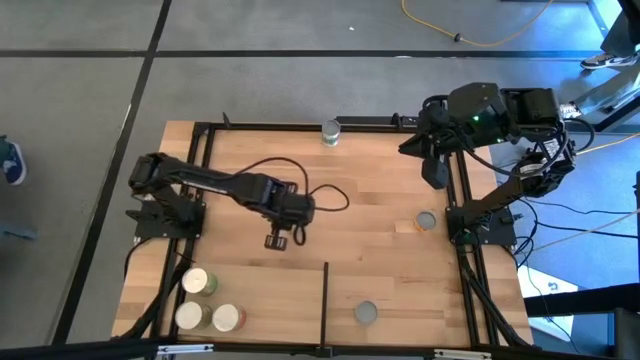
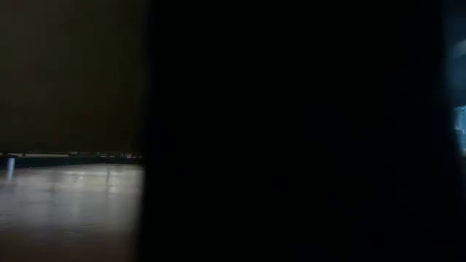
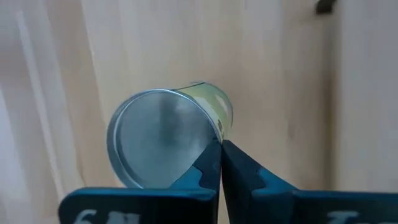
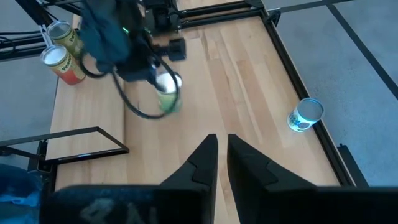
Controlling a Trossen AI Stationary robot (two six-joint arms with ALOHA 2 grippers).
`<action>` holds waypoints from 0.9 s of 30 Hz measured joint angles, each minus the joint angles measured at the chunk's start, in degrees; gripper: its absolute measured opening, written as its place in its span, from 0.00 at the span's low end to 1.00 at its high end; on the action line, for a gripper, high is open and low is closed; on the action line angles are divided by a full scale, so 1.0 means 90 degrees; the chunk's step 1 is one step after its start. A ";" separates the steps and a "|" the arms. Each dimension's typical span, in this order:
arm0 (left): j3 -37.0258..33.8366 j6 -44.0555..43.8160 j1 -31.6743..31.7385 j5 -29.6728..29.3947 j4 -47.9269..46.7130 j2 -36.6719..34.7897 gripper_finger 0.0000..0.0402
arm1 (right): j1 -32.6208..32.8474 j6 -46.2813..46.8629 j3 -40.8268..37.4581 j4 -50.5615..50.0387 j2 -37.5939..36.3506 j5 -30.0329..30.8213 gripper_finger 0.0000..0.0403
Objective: Pick and place cans onto a shelf
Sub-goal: Put the canned peaches on the shelf
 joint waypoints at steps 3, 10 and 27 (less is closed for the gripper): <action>0.0031 -0.0533 -0.0283 0.0006 -0.0368 -0.0306 0.00 | 0.0000 0.0000 0.0000 0.0002 0.0000 0.0002 0.10; 0.0045 -0.2050 -0.1092 0.0005 -0.0882 -0.1012 0.00 | 0.0000 0.0000 0.0000 0.0002 0.0000 0.0002 0.10; 0.0043 -0.6115 -0.3768 -0.0348 -0.1639 -0.1115 0.00 | 0.0000 0.0022 0.0000 0.0002 0.0000 0.0002 0.10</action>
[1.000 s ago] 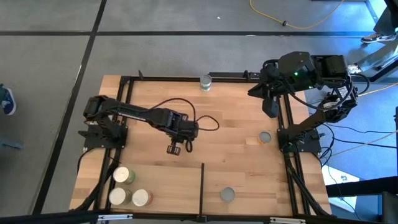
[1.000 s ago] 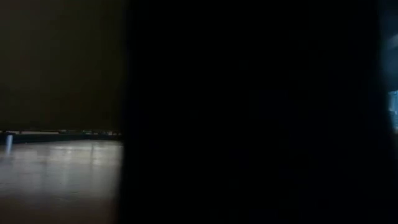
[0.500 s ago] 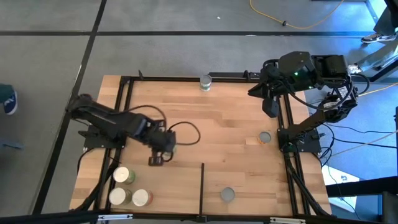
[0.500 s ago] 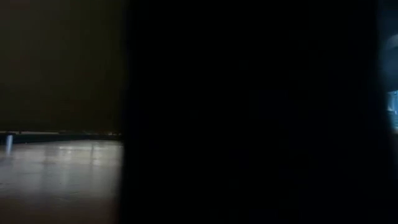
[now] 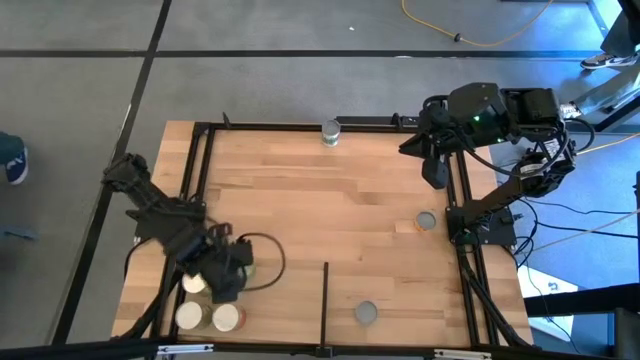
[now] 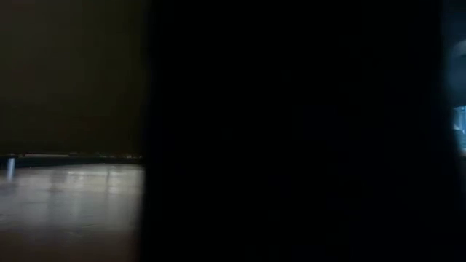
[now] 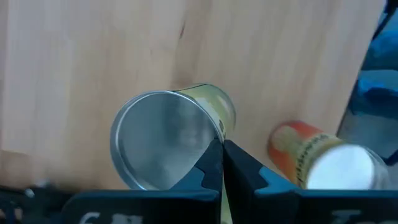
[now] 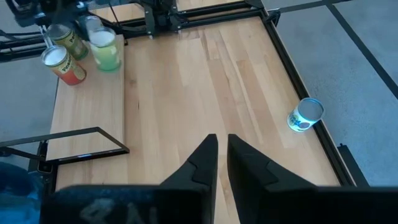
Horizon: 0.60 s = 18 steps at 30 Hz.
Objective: Pick and place cans onto a shelf
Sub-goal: Put the canned peaches on the shelf
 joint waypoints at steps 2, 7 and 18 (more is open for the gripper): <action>0.0002 -0.0424 -0.0270 -0.0077 0.0034 0.0051 0.00 | 0.0000 0.0000 0.0000 0.0000 0.0000 0.0000 0.10; 0.0002 -0.1093 -0.0669 -0.0333 0.0046 0.0263 0.00 | 0.0000 -0.0005 0.0000 0.0000 0.0000 0.0000 0.10; 0.0002 -0.1349 -0.0911 -0.0091 0.0311 0.0920 0.00 | 0.0000 -0.0010 0.0000 0.0000 0.0000 0.0000 0.10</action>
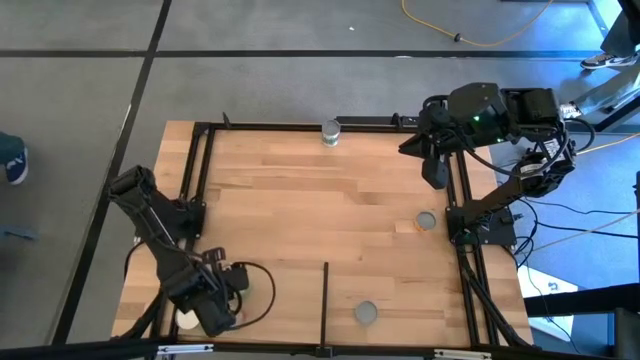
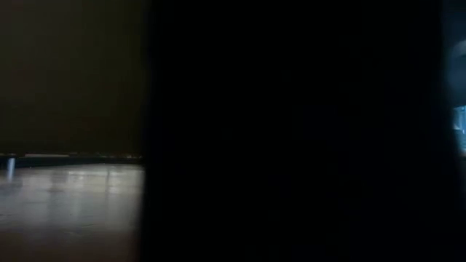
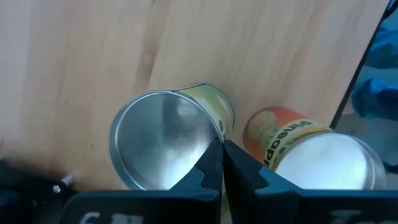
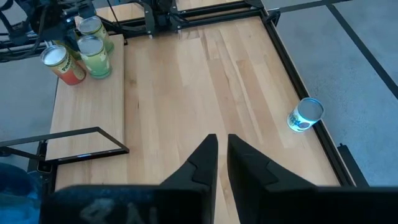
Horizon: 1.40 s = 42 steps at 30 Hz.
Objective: Pick and place cans onto a shelf
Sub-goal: Put the canned peaches on the shelf, then put the canned mix vegetable on the shelf
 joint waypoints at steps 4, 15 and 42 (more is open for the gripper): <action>0.0000 0.0108 0.0009 0.0105 0.0002 0.0100 0.00 | 0.0000 -0.0002 0.0000 0.0000 0.0000 0.0000 0.10; 0.0000 0.0182 0.0010 0.0099 0.0127 0.0100 0.00 | 0.0000 0.0005 0.0000 0.0000 0.0000 -0.0002 0.10; 0.0717 0.0345 0.0285 -0.0741 -0.0534 -0.0654 0.06 | 0.0000 0.0166 0.0000 0.0000 0.0000 0.0254 0.10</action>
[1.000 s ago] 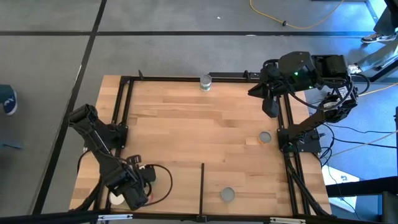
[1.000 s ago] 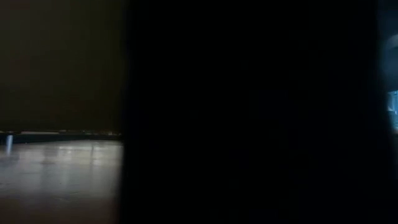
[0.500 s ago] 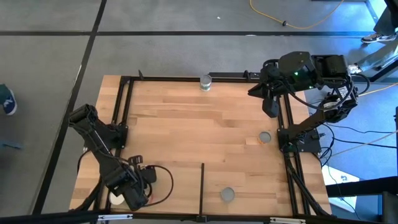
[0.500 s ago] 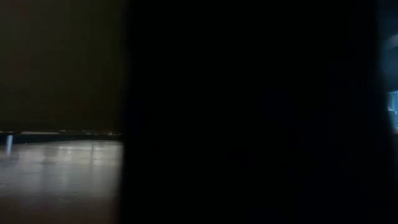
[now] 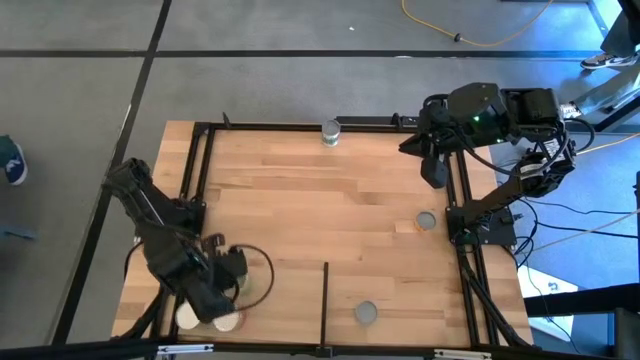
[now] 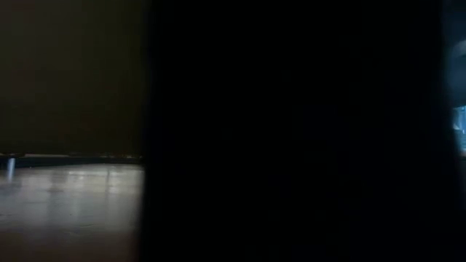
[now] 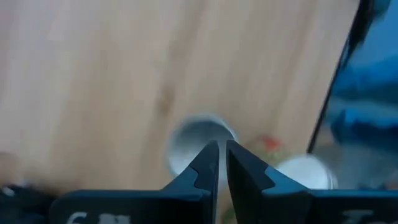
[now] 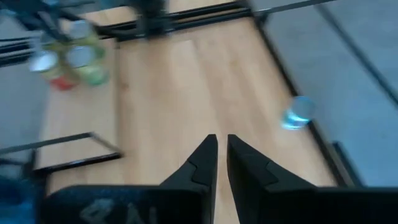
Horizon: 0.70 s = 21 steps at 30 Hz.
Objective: Pick and place cans onto a shelf
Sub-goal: Put the canned mix vegetable on the shelf
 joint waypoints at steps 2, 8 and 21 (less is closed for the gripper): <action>0.0198 0.0003 0.0086 -0.0503 -0.0243 -0.0201 0.06 | -0.0012 -0.0002 0.0000 0.0000 0.0017 0.0505 0.10; 0.0359 -0.0006 0.0679 -0.1152 -0.0773 -0.0815 0.06 | -0.0463 0.0154 0.0000 0.0000 0.0200 0.0554 0.10; 0.0362 0.1039 0.2411 -0.1519 -0.0826 -0.1485 0.06 | -0.2262 -0.1373 0.0002 0.0518 0.1699 0.0472 0.10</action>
